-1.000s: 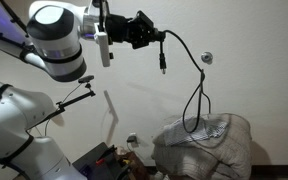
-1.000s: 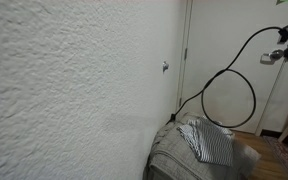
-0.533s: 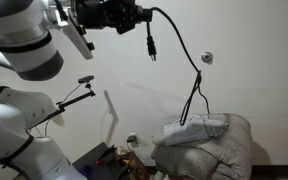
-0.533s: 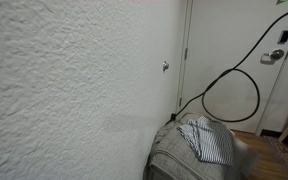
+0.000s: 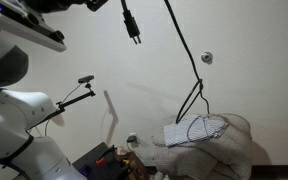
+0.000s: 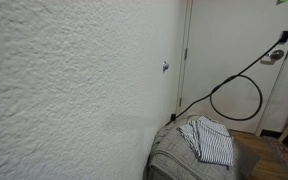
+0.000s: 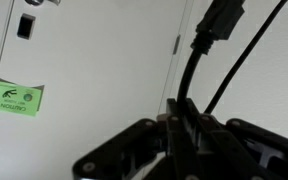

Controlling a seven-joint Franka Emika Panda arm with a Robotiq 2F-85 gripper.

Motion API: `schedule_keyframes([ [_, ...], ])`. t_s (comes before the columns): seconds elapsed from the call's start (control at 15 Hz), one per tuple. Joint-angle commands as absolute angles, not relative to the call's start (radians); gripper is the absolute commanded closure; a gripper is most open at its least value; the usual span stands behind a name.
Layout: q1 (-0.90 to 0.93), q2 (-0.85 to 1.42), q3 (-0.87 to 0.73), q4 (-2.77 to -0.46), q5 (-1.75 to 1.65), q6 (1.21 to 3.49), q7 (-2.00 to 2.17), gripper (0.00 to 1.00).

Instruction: Untangle the wire

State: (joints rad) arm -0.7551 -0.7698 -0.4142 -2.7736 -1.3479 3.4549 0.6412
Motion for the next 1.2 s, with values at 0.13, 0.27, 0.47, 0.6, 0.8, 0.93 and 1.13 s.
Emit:
schedule_keyframes([
  [0.13,-0.824,-0.854,-0.461,-2.774,-1.308,3.455,0.711,0.98],
  [0.27,-0.868,-0.858,-0.456,-2.774,-1.255,3.455,0.729,0.98],
  [0.47,-0.902,-0.838,-0.482,-2.777,-1.176,3.454,0.734,0.98],
  [0.6,-0.9,-0.826,-0.511,-2.776,-1.131,3.453,0.717,0.98],
  [0.8,-0.904,-0.797,-0.535,-2.77,-1.086,3.463,0.709,0.98],
  [0.93,-0.899,-0.787,-0.534,-2.77,-1.061,3.463,0.703,0.98],
  [1.13,-0.845,-0.795,-0.537,-2.785,-1.066,3.462,0.683,0.98],
])
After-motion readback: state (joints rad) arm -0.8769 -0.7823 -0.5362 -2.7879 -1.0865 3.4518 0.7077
